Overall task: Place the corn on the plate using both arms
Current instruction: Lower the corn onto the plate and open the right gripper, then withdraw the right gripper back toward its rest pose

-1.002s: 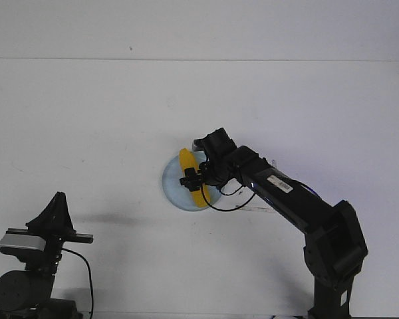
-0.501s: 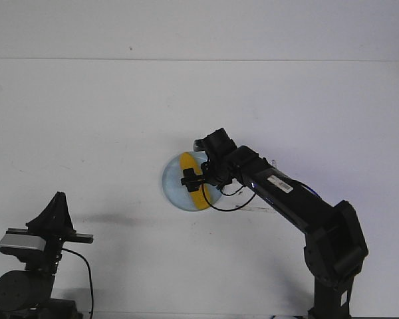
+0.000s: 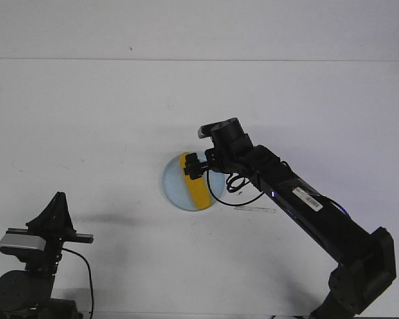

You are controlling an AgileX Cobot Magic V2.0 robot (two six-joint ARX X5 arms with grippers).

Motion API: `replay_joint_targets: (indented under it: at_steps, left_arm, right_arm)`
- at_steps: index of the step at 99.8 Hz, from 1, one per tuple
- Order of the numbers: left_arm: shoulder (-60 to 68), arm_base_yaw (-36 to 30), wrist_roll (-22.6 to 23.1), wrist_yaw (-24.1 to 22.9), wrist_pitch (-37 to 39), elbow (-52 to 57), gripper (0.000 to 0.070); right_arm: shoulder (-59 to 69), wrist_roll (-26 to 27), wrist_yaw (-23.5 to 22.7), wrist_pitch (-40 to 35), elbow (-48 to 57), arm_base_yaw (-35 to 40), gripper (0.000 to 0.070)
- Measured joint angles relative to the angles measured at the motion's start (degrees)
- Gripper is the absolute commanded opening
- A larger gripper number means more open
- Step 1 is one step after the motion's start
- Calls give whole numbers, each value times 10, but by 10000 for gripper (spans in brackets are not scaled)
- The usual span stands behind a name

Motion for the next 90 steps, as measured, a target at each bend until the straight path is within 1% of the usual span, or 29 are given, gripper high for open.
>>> replay_joint_targets:
  at_steps: [9, 17, 22, 30, 49, 65, 75, 90]
  left_arm:
    - [0, 0, 0, 0, 0, 0, 1]
    - [0, 0, 0, 0, 0, 0, 1]
    - [0, 0, 0, 0, 0, 0, 1]
    - [0, 0, 0, 0, 0, 0, 1]
    - [0, 0, 0, 0, 0, 0, 1]
    - [0, 0, 0, 0, 0, 0, 1]
    - [0, 0, 0, 0, 0, 0, 1]
    - [0, 0, 0, 0, 0, 0, 1]
  right_arm:
    - [-19, -20, 46, 4, -30, -2, 283]
    - [-54, -38, 83, 21, -72, -12, 166]
    - [-81, -44, 97, 42, -101, -21, 95]
    - [-133, -51, 101, 89, -152, -44, 16]
    - [-254, -61, 104, 200, -296, -131, 12]
    - [-345, -93, 104, 271, -404, -202, 12]
    - [-405, -115, 104, 276, -454, -249, 13]
    - [-494, -124, 107, 303, -527, -301, 13]
